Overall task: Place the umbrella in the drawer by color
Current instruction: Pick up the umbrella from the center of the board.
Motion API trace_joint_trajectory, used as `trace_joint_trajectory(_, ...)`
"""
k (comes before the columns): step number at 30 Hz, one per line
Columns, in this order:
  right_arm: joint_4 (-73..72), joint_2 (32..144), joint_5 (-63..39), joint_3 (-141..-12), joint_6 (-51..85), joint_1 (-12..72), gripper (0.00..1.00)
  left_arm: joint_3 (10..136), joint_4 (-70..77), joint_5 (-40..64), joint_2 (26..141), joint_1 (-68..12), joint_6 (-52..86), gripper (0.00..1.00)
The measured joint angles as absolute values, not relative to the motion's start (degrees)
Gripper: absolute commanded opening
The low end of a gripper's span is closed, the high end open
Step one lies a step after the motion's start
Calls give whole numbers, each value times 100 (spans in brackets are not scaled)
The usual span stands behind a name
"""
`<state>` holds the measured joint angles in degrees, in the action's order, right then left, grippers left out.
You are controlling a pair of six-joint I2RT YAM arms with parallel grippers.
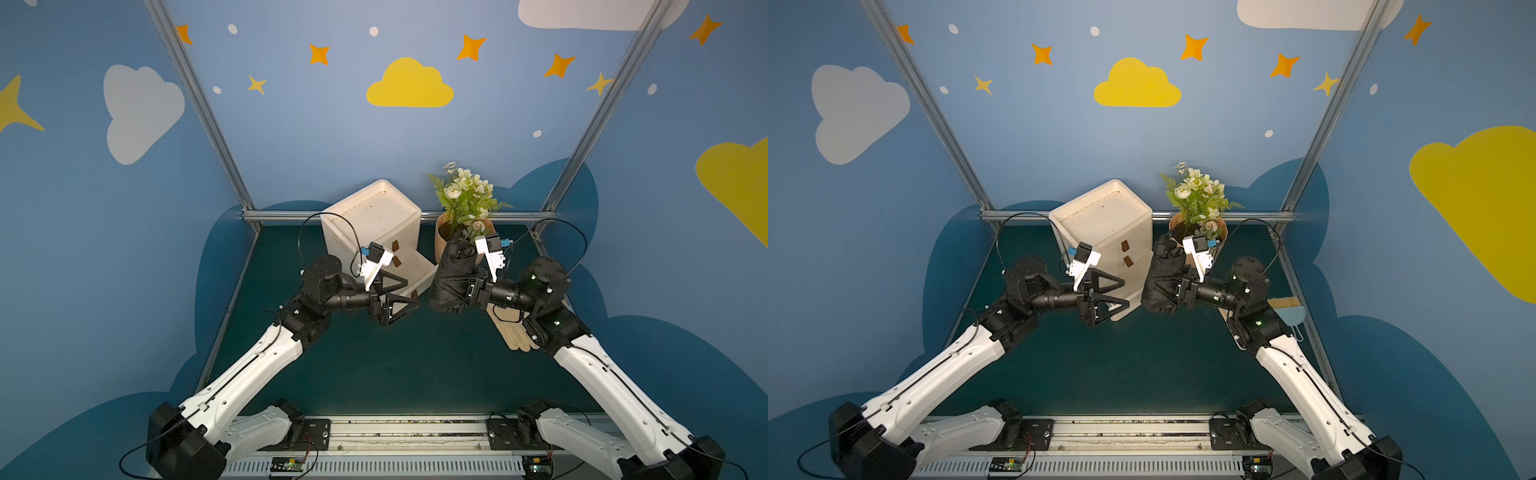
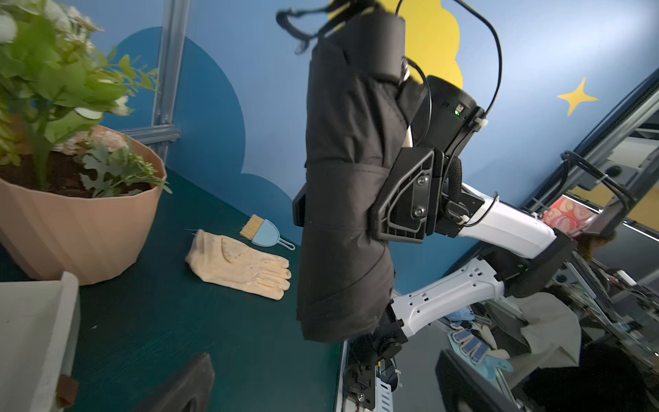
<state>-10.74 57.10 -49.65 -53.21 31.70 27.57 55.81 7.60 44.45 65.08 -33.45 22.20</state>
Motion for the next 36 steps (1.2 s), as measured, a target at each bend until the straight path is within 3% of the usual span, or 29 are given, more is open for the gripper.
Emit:
trace_joint_trajectory(8, -1356, 6005, -5201, -5524, 3197, 3247, 48, 5752, 1382, 4812, 7074, -3671, 2410, 100)
trace_joint_trajectory(11, -1433, 6090, -5192, -5531, 3218, 3293, 48, 5944, 1535, 4923, 7264, -3787, 2469, 94)
trace_joint_trajectory(16, -1533, 6119, -5103, -5531, 3238, 3319, 48, 6031, 1763, 5120, 7448, -3881, 2582, 79)
trace_joint_trajectory(22, -1612, 6119, -4930, -5531, 3242, 3323, 50, 6130, 1857, 5301, 7669, -3918, 2696, 45)
trace_joint_trajectory(24, -1616, 6119, -4882, -5531, 3245, 3326, 54, 6152, 1848, 5332, 7684, -3918, 2687, 37)
trace_joint_trajectory(31, -1441, 5905, -4580, -5531, 3011, 3297, 89, 6200, 1437, 5181, 7684, -3929, 2585, 34)
trace_joint_trajectory(36, -775, 5516, -4320, -5529, 2689, 3024, 98, 6298, 655, 4812, 7625, -3852, 2255, 29)
